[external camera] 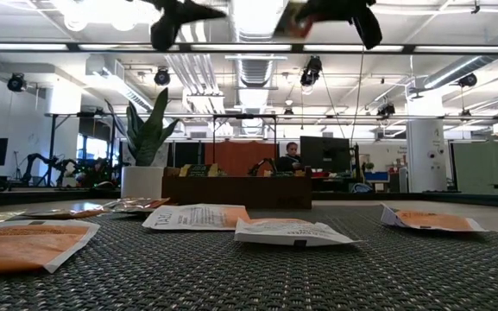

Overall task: Pick & Place Tea
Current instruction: Put the orange tea bag into the right compartment of the wooden organizer

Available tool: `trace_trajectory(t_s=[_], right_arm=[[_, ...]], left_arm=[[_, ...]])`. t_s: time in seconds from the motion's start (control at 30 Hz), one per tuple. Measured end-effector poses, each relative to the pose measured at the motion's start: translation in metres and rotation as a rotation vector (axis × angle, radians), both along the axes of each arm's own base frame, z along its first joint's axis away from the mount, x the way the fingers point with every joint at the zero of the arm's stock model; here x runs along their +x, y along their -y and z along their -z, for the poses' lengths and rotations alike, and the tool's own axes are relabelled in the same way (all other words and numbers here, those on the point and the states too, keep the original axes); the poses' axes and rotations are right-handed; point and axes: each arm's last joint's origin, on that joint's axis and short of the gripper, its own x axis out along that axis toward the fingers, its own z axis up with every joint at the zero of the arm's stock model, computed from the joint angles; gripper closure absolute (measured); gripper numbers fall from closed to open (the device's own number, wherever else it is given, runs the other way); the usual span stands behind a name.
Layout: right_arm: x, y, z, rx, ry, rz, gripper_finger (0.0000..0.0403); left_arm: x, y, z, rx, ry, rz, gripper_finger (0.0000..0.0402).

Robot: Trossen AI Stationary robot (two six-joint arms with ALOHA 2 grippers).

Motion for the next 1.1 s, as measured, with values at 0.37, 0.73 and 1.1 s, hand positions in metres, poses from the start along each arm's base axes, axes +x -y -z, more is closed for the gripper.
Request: trace_trajectory(t_s=[0.37,0.73,1.1], right_arm=[[-0.027,0.006,0.054,0.176,0.521,-0.045,0.039],[-0.005,0.005,0.061,0.21,0.613,-0.087,0.039],[0.001,0.004,0.051,0.203,0.685,-0.084,0.039]], left_arm=[[0.001,0.004,0.006,-0.178,0.289,0.115,0.0287],[0.042,0.005,0.046,-0.346,0.331,0.186,0.0287],[0.048,0.005,0.05,-0.327,0.381,0.195,0.0287]])
